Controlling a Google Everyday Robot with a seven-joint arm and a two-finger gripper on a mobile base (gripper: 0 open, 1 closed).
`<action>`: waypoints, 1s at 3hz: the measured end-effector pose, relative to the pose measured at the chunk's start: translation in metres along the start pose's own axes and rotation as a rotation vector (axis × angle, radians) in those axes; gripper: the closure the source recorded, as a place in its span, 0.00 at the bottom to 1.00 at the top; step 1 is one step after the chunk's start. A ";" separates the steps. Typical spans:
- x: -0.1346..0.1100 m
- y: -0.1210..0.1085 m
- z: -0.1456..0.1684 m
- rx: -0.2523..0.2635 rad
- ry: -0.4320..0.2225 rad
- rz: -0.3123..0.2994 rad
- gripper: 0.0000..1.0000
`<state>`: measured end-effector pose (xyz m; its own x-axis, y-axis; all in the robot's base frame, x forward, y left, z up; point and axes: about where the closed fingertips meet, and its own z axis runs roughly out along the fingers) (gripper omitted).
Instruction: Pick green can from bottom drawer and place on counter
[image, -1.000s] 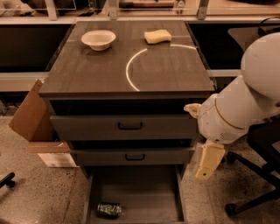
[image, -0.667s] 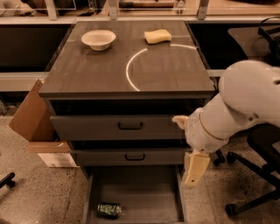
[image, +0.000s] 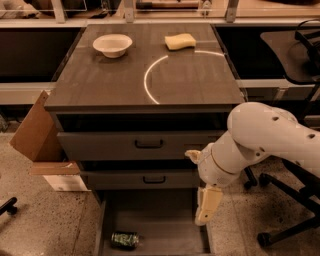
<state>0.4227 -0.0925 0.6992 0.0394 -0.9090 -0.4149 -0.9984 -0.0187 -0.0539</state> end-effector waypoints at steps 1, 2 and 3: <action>0.007 0.002 0.034 -0.030 -0.023 -0.025 0.00; 0.014 0.004 0.076 -0.054 -0.071 -0.060 0.00; 0.019 0.006 0.116 -0.066 -0.136 -0.071 0.00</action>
Offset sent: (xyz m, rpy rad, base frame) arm 0.0039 0.0318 -0.1280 0.1309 0.0308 0.1352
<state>0.4224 -0.0611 0.5858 0.1112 -0.8396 -0.5317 -0.9932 -0.1127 -0.0297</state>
